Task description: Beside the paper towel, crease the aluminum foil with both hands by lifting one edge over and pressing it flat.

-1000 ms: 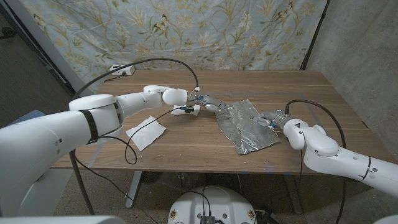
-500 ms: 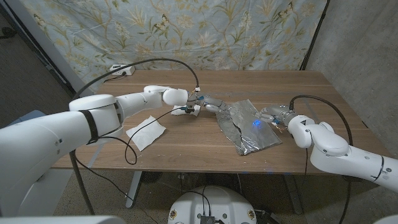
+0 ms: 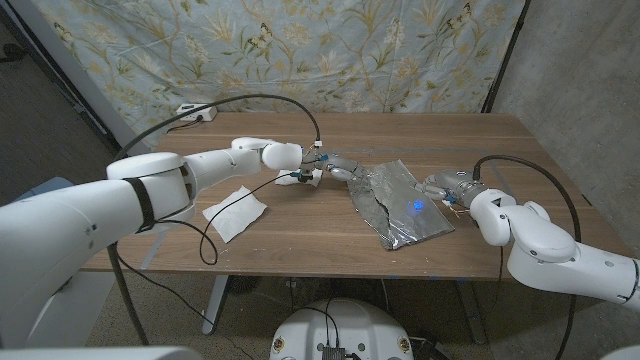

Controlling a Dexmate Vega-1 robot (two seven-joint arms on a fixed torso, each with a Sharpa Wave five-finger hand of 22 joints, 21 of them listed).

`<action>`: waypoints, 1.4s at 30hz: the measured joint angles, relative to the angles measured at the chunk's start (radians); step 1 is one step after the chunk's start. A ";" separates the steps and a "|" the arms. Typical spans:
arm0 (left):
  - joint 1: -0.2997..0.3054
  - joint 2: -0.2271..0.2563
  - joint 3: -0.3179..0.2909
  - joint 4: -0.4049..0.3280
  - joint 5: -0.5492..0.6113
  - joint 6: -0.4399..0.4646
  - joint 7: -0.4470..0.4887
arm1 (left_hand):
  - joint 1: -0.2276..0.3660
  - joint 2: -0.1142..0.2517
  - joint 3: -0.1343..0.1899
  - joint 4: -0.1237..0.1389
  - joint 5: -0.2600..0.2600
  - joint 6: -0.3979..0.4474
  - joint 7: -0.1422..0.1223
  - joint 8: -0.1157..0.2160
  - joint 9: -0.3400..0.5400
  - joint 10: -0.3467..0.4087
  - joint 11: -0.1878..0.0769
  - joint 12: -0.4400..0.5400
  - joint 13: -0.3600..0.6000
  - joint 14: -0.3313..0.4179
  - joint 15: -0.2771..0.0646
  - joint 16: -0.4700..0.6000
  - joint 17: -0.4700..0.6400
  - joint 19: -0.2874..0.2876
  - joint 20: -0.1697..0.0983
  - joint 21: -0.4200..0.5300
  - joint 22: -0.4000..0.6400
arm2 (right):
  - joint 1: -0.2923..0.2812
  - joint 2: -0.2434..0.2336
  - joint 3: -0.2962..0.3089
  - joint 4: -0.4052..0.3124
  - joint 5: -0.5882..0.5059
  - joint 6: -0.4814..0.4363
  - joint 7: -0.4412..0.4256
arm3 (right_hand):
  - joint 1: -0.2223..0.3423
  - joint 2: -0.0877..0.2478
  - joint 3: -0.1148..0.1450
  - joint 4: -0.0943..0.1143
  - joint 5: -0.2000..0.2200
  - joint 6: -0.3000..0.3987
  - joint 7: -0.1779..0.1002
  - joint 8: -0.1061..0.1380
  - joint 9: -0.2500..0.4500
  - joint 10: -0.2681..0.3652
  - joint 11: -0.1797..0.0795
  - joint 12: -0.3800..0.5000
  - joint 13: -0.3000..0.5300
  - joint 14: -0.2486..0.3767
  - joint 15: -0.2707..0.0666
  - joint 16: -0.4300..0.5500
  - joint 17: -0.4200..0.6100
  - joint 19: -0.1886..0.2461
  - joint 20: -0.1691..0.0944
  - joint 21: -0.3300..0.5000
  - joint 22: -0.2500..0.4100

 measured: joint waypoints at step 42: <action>0.001 0.019 0.009 -0.050 -0.011 0.046 0.013 | 0.000 0.000 0.000 0.000 0.000 -0.009 -0.002 0.000 0.000 0.000 0.000 0.000 0.000 0.000 0.000 0.000 0.000 0.000 0.000 0.000 0.000 | -0.009 -0.008 -0.160 -0.194 -0.180 -0.310 0.134 | 0.084 0.028 0.058 -0.050 0.011 0.075 -0.021 0.015 0.000 0.065 -0.028 0.008 0.000 0.054 -0.018 0.007 -0.005 0.018 -0.018 0.000 0.000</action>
